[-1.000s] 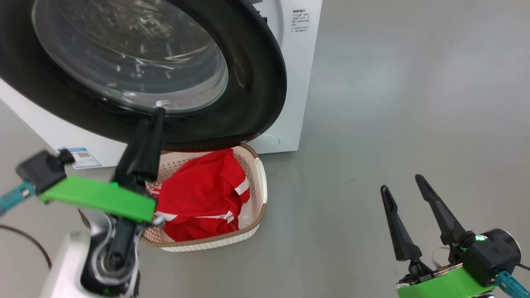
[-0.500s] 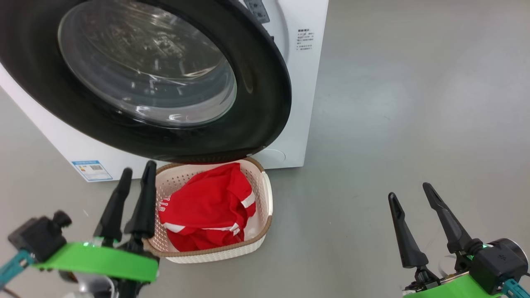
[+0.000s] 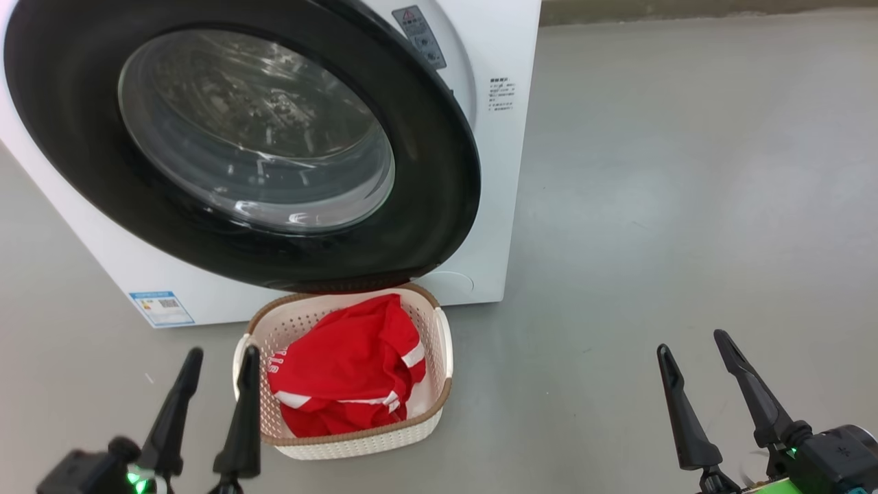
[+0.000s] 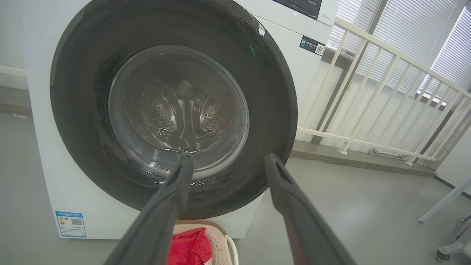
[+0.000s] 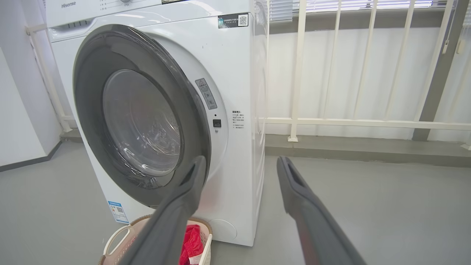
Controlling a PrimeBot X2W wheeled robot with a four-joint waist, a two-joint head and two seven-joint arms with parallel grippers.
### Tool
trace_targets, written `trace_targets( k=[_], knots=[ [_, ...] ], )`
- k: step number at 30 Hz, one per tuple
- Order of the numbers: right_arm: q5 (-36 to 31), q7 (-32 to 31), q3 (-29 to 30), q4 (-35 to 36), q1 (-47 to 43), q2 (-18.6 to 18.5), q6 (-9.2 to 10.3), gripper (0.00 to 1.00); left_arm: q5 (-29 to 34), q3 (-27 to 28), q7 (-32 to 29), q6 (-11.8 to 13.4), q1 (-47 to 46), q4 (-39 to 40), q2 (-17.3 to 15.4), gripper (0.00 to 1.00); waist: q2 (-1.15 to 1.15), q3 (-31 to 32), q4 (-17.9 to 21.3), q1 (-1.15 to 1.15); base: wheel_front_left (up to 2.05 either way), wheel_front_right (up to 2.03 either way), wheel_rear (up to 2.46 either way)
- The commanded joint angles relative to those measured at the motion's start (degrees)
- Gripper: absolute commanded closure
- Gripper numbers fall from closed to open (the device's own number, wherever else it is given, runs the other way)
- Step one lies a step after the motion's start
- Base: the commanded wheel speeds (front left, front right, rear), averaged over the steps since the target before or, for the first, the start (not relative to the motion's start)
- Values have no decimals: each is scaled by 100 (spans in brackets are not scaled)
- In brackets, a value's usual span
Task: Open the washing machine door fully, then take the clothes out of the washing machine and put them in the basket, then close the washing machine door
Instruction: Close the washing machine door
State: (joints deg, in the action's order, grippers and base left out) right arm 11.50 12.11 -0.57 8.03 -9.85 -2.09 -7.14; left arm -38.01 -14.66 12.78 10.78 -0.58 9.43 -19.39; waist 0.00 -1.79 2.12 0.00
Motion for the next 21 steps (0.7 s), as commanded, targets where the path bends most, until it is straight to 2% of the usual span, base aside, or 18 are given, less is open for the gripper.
trace_targets(
  k=[1, 9, 17, 21],
  knots=[
    [-26, 20, -97, 183, 86, -78, -35, 0, 165, 229, 73, 91, 6, 212, -183, 0, 0, 50, 22, 0, 0, 0, 0],
    [-178, 27, -9, 253, -26, -78, -35, 0, 771, 239, 178, 373, 460, 417, -229, 0, 0, 210, 2, 0, 0, 0, 0],
    [-174, 58, 31, 322, -125, -78, -35, 0, 1023, 191, 203, 484, 686, 416, -157, 0, 0, 221, 15, 0, 0, 0, 0],
    [-122, 77, 56, 316, -182, -78, -35, 0, 1017, 166, 208, 449, 729, 400, -99, 0, 0, 207, -5, 0, 0, 0, 0]
  ],
)
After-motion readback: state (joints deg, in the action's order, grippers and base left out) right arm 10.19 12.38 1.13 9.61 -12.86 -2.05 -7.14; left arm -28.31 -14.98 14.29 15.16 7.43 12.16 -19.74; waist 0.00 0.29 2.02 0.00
